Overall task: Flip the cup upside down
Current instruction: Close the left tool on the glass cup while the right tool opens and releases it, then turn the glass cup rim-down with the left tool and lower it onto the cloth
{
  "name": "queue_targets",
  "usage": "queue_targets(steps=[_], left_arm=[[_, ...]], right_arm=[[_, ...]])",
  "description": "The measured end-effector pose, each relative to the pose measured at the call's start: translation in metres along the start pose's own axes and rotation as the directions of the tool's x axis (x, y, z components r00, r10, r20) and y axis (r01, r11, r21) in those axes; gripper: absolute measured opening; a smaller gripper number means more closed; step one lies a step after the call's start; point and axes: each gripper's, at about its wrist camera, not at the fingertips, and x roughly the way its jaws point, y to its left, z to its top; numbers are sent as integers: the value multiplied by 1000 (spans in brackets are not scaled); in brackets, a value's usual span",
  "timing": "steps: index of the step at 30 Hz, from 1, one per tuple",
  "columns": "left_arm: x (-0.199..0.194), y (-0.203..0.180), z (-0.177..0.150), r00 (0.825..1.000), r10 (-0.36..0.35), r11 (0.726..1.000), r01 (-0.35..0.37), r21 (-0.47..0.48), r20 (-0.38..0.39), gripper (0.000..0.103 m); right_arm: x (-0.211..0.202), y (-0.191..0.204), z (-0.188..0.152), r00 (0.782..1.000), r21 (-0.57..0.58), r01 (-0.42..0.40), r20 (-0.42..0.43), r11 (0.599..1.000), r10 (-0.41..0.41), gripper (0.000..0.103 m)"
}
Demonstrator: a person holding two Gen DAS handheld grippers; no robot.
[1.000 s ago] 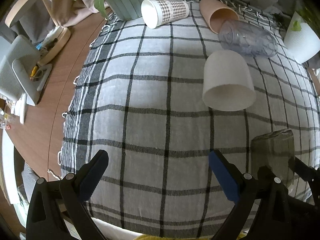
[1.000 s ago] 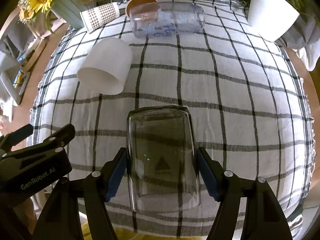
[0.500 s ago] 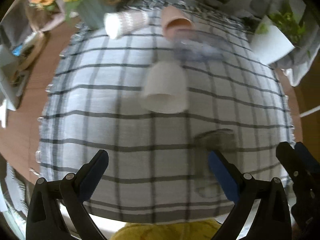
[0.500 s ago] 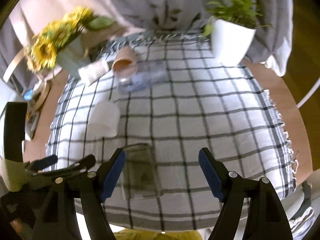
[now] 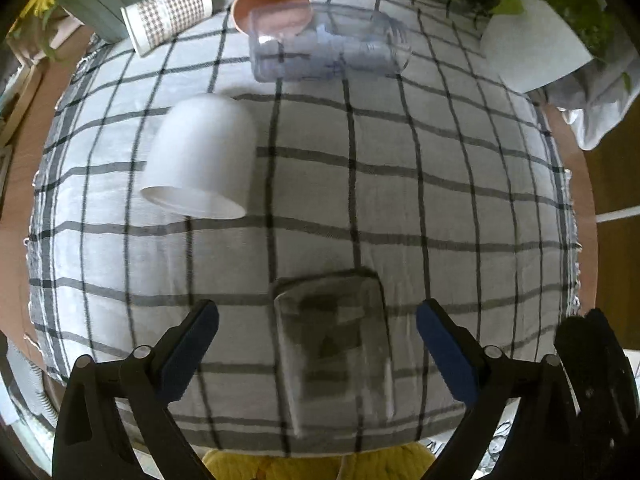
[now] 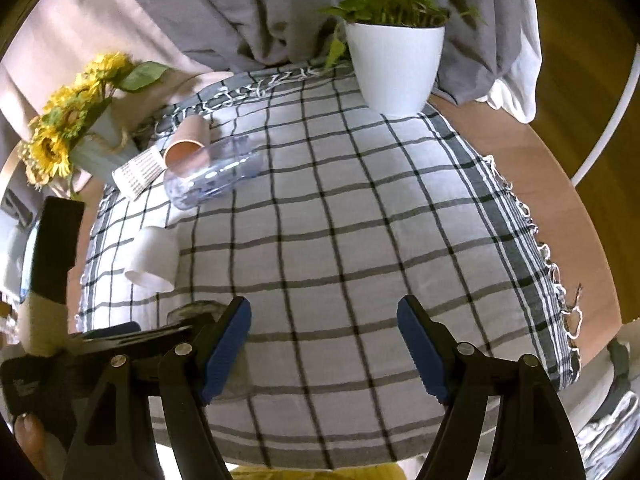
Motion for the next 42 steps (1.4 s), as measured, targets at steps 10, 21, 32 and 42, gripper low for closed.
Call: queue_targets(steps=[10, 21, 32, 42], left_arm=[[22, -7, 7, 998, 43, 997, -47, -68, -51, 70], [-1, -5, -3, 1000, 30, 993, -29, -115, 1, 66], [-35, -16, -10, 995, 23, 996, -15, -87, 98, 65], [-36, -31, -7, 992, -1, 997, 11, -76, 129, 65]], right_arm=[[14, -19, 12, 1000, -29, -25, -17, 999, 24, 76], [16, -25, 16, 998, -64, -58, -19, 996, 57, 76], [3, -32, 28, 996, -67, -85, 22, 994, 86, 76], [1, -32, 28, 995, -80, -97, 28, 992, 99, 76]])
